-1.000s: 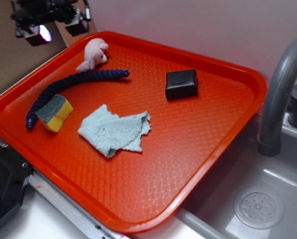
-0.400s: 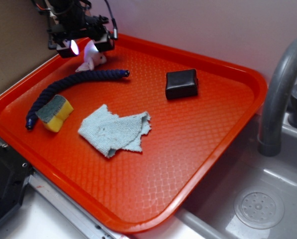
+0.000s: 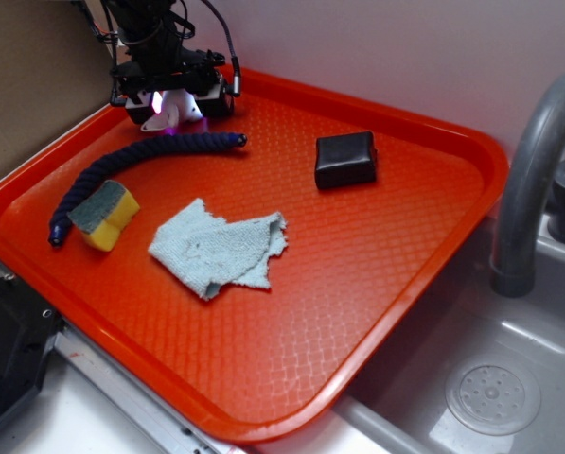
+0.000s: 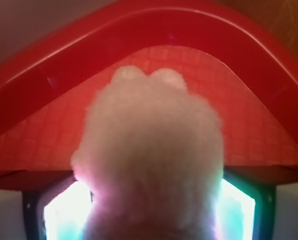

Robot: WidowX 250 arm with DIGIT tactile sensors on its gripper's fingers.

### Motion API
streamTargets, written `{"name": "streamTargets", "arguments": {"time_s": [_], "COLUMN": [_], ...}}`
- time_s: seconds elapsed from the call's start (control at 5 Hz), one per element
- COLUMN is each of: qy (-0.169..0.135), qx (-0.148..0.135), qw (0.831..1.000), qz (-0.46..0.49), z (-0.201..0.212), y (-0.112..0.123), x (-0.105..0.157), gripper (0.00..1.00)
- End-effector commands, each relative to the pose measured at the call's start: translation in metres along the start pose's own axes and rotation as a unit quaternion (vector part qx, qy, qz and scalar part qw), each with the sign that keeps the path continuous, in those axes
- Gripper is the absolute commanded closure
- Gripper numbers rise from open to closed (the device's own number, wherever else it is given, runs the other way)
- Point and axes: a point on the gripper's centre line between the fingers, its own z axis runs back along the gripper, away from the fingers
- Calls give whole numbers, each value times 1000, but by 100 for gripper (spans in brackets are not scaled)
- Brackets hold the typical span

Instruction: Grab the pink bunny.

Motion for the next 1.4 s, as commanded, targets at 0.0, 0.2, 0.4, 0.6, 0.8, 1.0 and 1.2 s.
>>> {"name": "streamTargets", "arguments": {"time_s": [0.0,0.2,0.4,0.6,0.8,1.0,1.2], "qy": [-5,10,22,44,61,85,105], "qx": [-16,-39,-58,-90,-130,-155,-138], "qw": [999,996,992,982,970,967,963], "qz": [-32,-84,-109,-157,-194,-183,-207], "z": [24,72,128,178,229,254,237], "y": [5,1,-4,-14,-21,-22,-29], "x": [4,6,-5,-33,-70,-86,-90], "gripper": [100,100,100,100,100,100,100]}}
